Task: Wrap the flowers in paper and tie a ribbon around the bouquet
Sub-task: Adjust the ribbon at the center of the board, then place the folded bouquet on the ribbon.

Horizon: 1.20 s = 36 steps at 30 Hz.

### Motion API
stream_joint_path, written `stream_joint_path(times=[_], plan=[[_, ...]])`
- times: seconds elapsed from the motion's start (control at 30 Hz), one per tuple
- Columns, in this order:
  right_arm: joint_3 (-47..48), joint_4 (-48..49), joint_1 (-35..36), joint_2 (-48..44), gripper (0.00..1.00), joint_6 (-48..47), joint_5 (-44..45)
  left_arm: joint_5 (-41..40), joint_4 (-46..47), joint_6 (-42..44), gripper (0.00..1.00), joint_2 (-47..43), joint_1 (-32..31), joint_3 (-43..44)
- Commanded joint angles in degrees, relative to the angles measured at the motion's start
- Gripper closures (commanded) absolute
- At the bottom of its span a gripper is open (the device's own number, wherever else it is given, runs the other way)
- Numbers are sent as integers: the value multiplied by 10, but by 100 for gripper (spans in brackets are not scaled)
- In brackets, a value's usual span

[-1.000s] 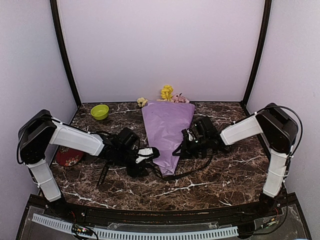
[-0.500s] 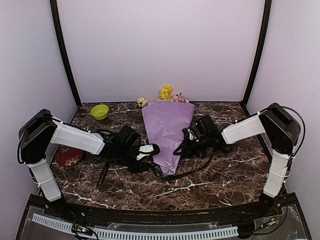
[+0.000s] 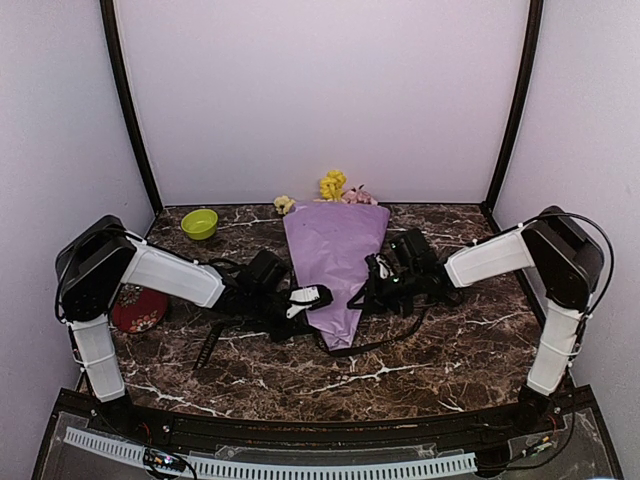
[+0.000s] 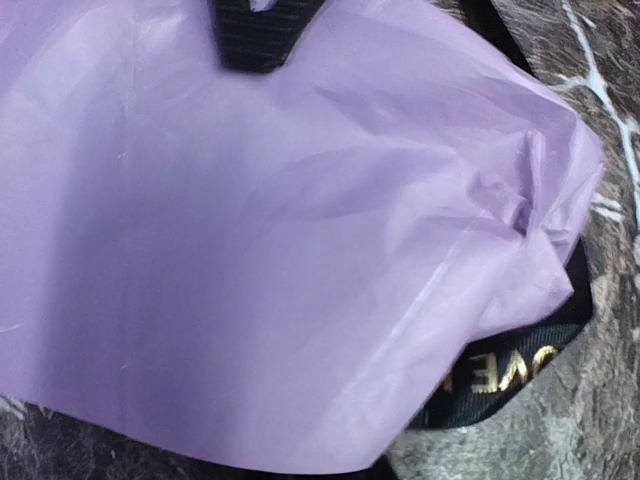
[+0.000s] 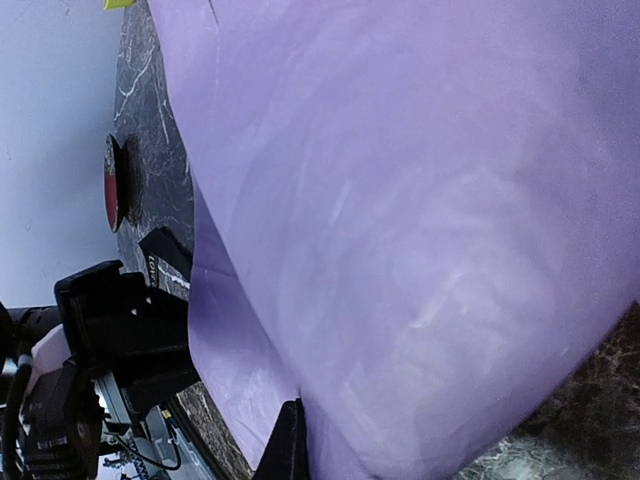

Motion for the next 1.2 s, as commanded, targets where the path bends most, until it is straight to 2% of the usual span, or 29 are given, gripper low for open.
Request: stream_joint_path(times=[0.0,0.17,0.3,0.43,0.57,0.83,1.17], plan=[[5,13,-4,-35,100,-6,5,-9,-45,-20,100,2,0,-37],[4,5,-13,-55,100,-6,-4,-21,-58,-75,100,5,1,-35],[1,-5,-13,-63,100,-9,-2,-111,-80,-191,100,33,11,-16],[-18,1,-14,-70,100,-7,-3,-166,-124,-319,100,72,68,27],[-21,6,-14,-66,100,-6,-6,-172,-95,-397,100,78,130,48],[-43,21,-14,-53,100,-7,4,-134,-39,-448,100,89,207,90],[-68,20,-14,-12,100,-30,18,-168,-54,-403,100,37,229,110]])
